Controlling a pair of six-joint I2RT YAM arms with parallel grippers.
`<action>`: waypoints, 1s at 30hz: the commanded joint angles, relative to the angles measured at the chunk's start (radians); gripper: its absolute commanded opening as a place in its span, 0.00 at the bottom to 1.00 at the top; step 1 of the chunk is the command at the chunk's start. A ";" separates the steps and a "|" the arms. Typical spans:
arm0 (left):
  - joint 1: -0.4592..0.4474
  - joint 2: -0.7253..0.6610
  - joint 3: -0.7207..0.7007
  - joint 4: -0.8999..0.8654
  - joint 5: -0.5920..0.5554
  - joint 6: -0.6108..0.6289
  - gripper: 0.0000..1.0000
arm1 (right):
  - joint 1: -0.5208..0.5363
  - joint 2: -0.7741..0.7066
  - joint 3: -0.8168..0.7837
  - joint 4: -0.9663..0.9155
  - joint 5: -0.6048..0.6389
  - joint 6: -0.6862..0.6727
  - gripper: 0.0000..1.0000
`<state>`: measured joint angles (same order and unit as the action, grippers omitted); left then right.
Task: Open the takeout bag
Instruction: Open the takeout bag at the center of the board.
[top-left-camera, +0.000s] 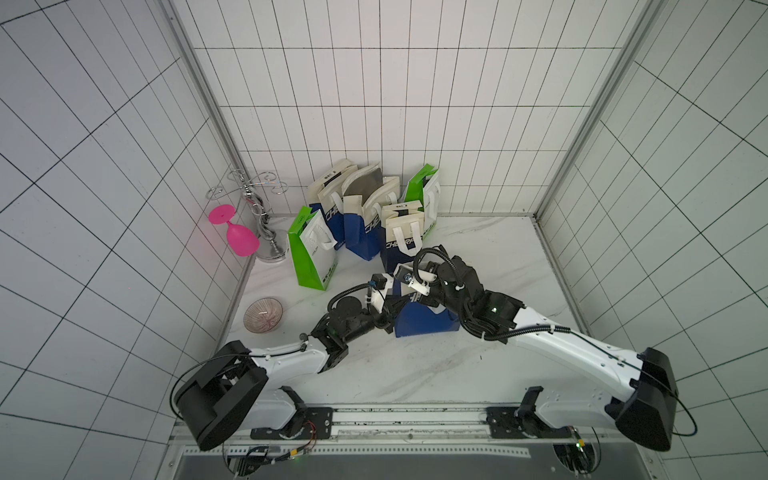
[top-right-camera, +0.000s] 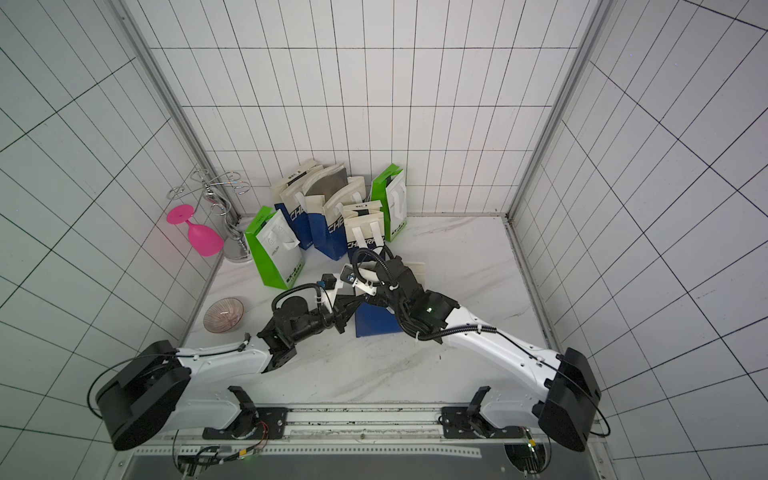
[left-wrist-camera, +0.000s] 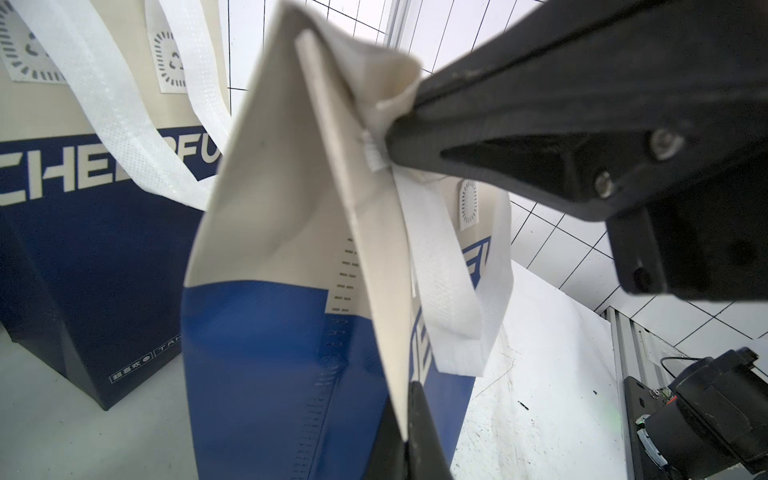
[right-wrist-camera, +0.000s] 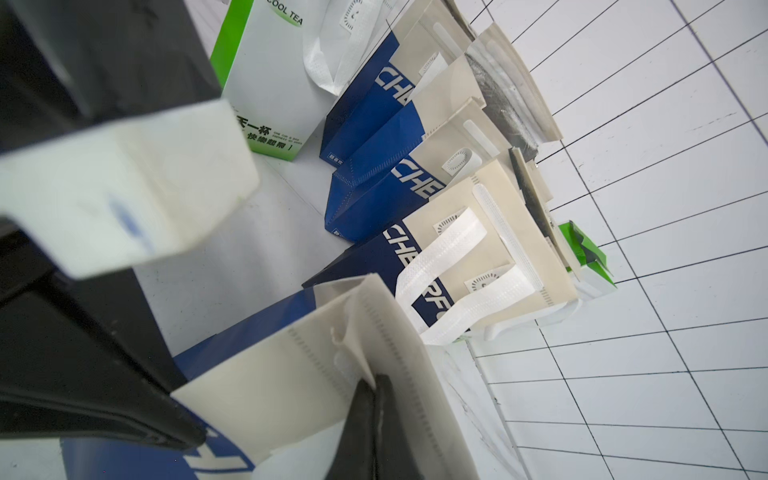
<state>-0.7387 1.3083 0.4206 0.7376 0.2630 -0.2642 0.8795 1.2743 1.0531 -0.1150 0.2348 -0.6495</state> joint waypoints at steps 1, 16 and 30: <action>-0.010 -0.026 -0.003 -0.036 0.021 0.014 0.00 | -0.069 -0.027 0.165 -0.060 0.075 0.055 0.00; -0.011 -0.050 -0.009 -0.077 0.004 0.021 0.00 | -0.091 0.000 0.305 -0.168 0.075 0.021 0.00; -0.010 -0.059 -0.028 -0.122 -0.035 0.005 0.00 | -0.096 0.031 0.411 -0.237 0.101 0.013 0.00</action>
<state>-0.7444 1.2549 0.4244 0.7097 0.2302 -0.2539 0.8406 1.3170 1.2762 -0.4126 0.1738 -0.6357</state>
